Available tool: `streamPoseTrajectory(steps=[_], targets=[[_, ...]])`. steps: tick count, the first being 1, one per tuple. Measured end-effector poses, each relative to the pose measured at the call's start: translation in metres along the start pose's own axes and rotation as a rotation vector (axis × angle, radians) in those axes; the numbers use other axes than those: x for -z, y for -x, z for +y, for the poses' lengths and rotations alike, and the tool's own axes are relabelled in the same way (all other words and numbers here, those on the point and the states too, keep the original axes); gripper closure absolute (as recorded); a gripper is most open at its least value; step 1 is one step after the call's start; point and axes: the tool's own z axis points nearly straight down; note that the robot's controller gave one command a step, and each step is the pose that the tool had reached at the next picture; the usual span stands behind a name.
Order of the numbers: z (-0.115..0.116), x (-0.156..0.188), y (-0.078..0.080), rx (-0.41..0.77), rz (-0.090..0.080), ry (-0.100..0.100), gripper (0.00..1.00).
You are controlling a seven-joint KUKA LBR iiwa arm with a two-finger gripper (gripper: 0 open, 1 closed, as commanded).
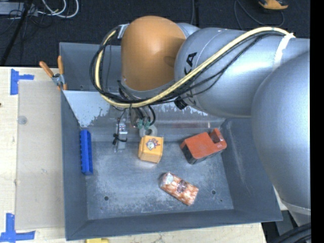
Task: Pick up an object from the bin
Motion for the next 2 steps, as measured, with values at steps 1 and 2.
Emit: streamPoseTrajectory(steps=[1, 2], targets=[[-0.001, 0.005, 0.002, -0.004, -0.008, 0.001, 0.00], [-0.040, -0.057, 0.002, -0.045, -0.009, 0.002, 0.00]])
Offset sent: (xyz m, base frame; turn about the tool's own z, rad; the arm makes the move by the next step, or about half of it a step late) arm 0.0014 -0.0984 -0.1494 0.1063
